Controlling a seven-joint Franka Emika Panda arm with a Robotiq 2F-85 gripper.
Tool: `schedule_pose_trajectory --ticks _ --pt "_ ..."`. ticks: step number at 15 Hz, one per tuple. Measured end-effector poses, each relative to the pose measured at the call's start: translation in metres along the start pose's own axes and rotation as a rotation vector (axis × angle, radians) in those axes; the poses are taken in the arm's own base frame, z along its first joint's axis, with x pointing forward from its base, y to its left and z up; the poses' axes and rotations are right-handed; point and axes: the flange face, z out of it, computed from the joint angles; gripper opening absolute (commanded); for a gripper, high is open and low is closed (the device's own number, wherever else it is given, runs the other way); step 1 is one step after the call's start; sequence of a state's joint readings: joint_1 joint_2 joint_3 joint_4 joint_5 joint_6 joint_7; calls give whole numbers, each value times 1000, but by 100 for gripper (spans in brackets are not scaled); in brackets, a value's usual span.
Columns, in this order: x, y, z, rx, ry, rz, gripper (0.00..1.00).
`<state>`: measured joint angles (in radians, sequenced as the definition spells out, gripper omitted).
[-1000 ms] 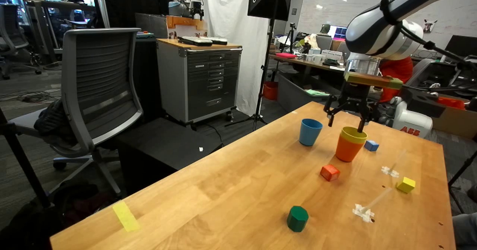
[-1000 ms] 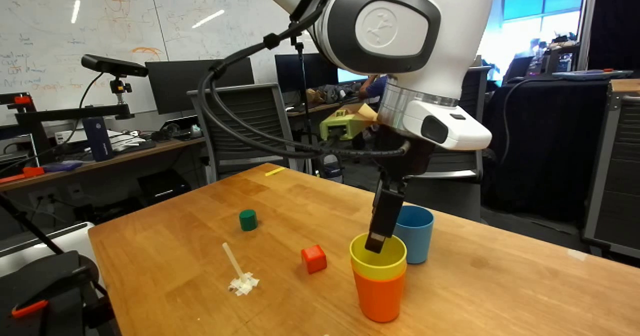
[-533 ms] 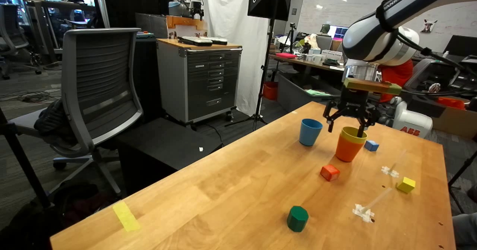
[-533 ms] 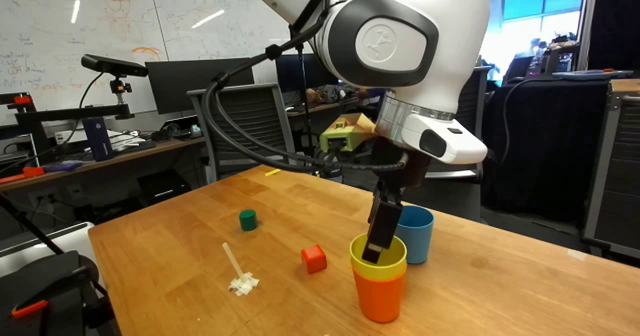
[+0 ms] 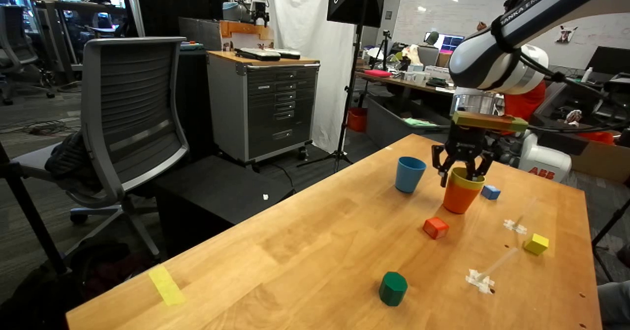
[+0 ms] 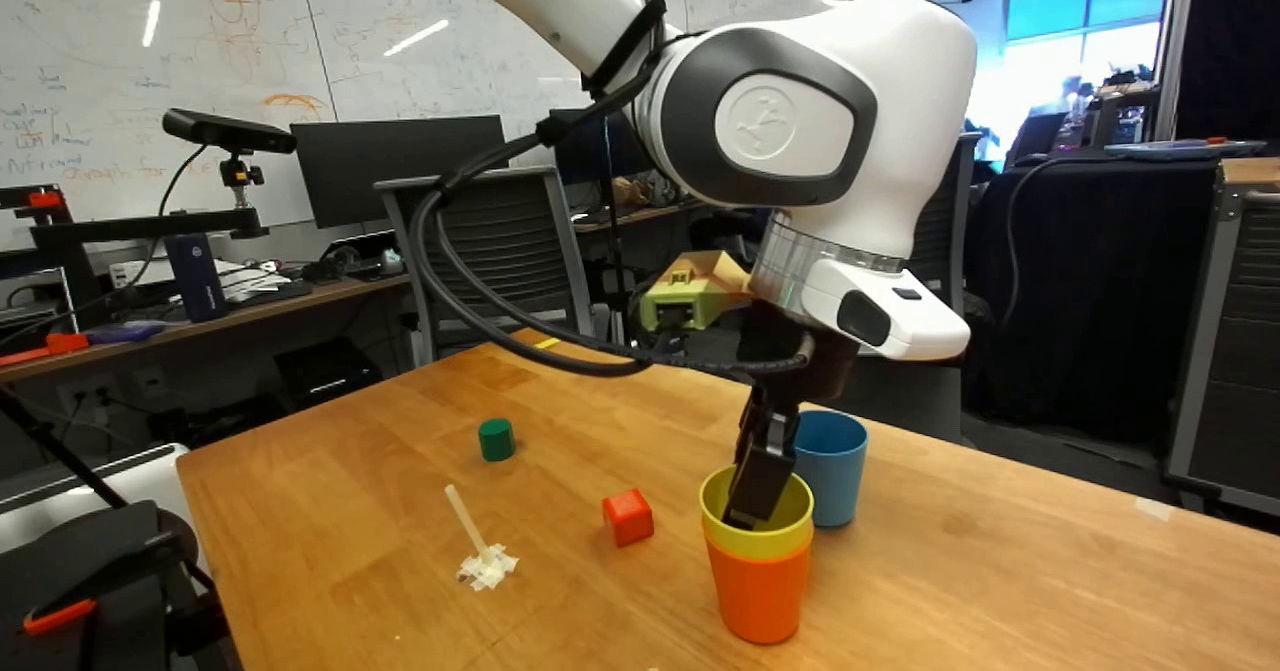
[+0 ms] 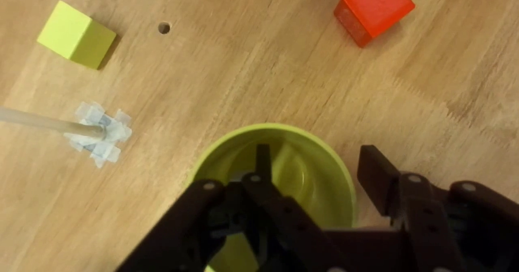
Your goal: Stack the three cups
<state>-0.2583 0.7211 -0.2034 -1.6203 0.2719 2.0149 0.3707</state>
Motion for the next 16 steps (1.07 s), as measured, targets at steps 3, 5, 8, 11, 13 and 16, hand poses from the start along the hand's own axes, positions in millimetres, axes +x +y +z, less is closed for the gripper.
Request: schedule_pose_trajectory --ticks 3,5,8,11,13,16 --pt "2 0 2 -11 4 -5 4" --pt "4 0 3 -18 6 -7 0" --pt "5 0 3 -23 11 -8 2" --pt "4 0 3 -25 3 -9 2" --pt "3 -1 2 -24 -4 -10 2" --pt "-1 -6 -7 -6 -6 -15 2"
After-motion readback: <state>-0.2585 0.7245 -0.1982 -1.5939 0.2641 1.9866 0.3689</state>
